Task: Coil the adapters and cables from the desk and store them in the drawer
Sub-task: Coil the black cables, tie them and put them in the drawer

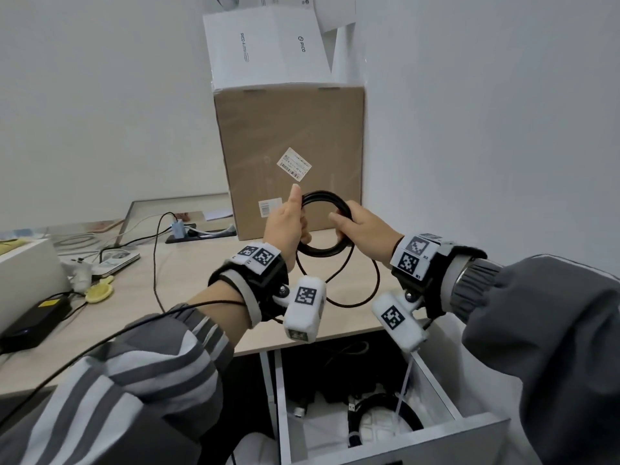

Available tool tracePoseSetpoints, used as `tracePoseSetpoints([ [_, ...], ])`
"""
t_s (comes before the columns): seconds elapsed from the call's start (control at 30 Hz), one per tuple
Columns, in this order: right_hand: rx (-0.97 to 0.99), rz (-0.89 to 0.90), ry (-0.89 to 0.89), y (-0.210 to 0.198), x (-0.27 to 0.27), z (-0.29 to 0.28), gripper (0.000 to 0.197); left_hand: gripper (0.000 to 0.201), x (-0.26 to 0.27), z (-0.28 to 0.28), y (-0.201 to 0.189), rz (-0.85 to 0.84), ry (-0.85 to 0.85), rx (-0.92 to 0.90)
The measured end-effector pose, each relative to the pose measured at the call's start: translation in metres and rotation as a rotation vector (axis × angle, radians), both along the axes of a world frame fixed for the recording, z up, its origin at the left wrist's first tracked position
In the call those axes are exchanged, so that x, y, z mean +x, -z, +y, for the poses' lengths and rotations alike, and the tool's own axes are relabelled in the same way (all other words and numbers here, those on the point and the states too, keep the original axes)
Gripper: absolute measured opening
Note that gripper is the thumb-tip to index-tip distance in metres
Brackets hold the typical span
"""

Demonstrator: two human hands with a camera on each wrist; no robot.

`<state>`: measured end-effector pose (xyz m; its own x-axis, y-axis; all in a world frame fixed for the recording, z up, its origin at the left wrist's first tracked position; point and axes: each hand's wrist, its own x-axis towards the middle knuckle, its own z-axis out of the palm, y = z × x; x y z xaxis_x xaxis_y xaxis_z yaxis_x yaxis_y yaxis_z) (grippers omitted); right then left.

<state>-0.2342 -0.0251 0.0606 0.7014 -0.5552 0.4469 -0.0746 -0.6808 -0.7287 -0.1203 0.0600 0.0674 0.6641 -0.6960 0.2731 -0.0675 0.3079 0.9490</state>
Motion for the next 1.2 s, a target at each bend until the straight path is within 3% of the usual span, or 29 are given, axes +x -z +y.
tracePoseSetpoints([
  [0.1, -0.024, 0.046, 0.056, 0.002, -0.003, -0.006, 0.015, 0.048, 0.003, -0.002, 0.001, -0.035, 0.071, 0.093],
  [0.13, -0.047, 0.075, 0.068, 0.002, -0.005, -0.009, 0.015, 0.049, 0.006, -0.001, 0.000, -0.122, 0.084, 0.152],
  [0.27, -0.259, 0.237, 0.029, 0.002, -0.009, -0.004, 0.017, 0.048, 0.005, 0.005, -0.007, -0.757, 0.094, 0.351],
  [0.37, -0.307, 0.233, -0.014, -0.001, -0.008, 0.004, 0.016, 0.052, 0.003, 0.005, -0.012, -0.954, 0.060, 0.448],
  [0.7, -0.025, 0.314, -0.053, 0.014, -0.034, -0.025, 0.050, 0.050, 0.036, 0.010, 0.005, -0.497, -0.049, 0.299],
  [0.77, -0.001, 0.323, -0.035, 0.021, -0.037, -0.029, 0.049, 0.050, 0.040, 0.013, 0.005, -0.441, -0.062, 0.267],
  [0.93, 0.176, 0.219, -0.020, 0.029, -0.036, -0.026, 0.030, 0.047, 0.043, 0.015, 0.003, -0.427, -0.055, 0.243],
  [1.2, 0.098, 0.057, 0.278, 0.024, -0.028, -0.044, 0.022, 0.049, 0.051, 0.021, 0.008, -0.487, -0.083, 0.317],
])
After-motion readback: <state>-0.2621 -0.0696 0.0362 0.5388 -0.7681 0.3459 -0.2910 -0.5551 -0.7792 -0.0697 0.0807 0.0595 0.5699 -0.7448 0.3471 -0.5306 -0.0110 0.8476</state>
